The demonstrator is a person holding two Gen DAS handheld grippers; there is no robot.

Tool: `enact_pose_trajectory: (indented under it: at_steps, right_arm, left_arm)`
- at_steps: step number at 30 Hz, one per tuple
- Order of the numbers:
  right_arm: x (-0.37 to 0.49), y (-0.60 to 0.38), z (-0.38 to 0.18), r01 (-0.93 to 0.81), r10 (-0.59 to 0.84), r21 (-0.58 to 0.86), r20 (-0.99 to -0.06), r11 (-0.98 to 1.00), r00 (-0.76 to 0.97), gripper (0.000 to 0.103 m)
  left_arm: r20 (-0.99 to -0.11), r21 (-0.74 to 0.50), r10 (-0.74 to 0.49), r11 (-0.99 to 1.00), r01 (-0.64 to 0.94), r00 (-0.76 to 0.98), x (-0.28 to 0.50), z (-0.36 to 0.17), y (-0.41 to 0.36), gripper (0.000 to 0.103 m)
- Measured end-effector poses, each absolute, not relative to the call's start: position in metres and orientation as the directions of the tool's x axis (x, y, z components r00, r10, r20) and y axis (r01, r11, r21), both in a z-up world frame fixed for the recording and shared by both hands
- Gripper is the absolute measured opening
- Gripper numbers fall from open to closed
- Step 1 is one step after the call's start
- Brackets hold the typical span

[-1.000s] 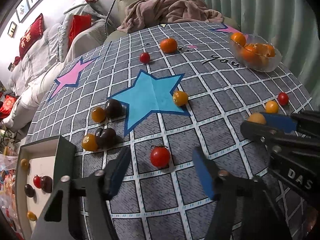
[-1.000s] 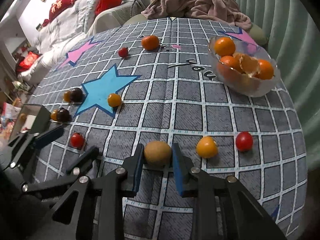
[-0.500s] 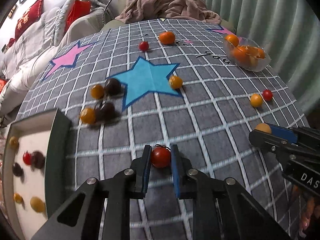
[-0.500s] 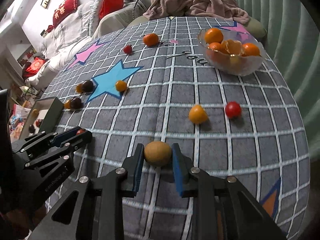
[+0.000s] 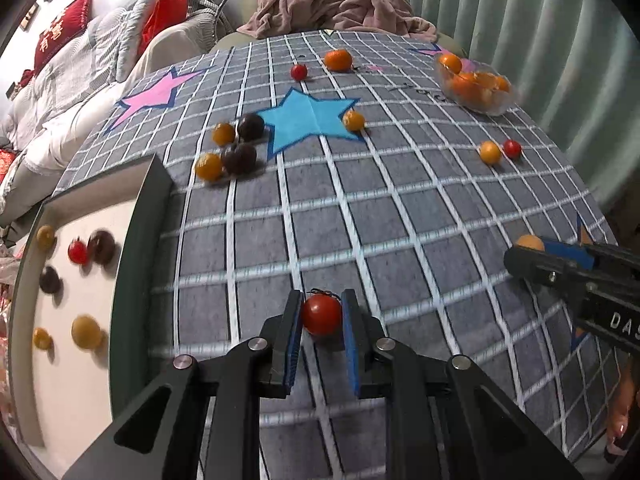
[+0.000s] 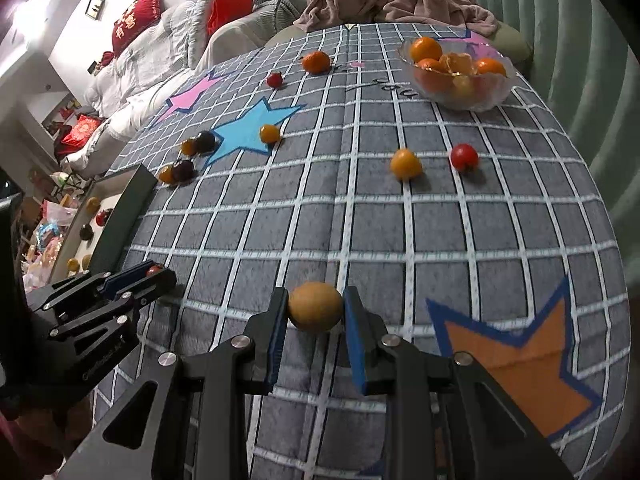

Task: Organize fruits
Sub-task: 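Carry the red tomato with the left tool while the right tool carries the tan fruit to the tray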

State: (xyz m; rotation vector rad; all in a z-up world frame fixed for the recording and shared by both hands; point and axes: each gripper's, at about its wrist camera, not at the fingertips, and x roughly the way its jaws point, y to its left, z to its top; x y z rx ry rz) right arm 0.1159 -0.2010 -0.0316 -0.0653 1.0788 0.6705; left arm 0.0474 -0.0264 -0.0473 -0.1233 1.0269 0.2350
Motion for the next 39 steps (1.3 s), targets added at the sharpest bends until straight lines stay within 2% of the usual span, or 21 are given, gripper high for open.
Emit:
enact_pose_trajectory:
  at_steps: [8, 17, 28, 39]
  right_arm:
    - [0.098, -0.197, -0.028, -0.543, 0.476, 0.271, -0.833, 0.795, 0.282, 0.030]
    - [0.082, -0.164, 0.009, -0.607, 0.517, 0.265, -0.807, 0.749, 0.286, 0.030]
    - [0.038, -0.073, 0.046, -0.751, 0.574, 0.227, -0.784, 0.621, 0.238, 0.030]
    - [-0.010, 0.014, 0.041, -0.838, 0.587, 0.224, -0.798, 0.498, 0.136, 0.030]
  left_arm:
    - [-0.853, 0.009, 0.136, 0.969, -0.246, 0.504, 0.024, -0.044, -0.032, 0.021]
    - [-0.806, -0.019, 0.145, 0.963, -0.270, 0.574, -0.005, -0.004, -0.015, 0.021]
    - [-0.780, 0.035, 0.268, 0.921, -0.388, 0.565, -0.054, 0.024, 0.053, 0.021]
    - [-0.803, 0.052, 0.358, 0.839, -0.542, 0.477, -0.096, 0.003, 0.130, 0.021]
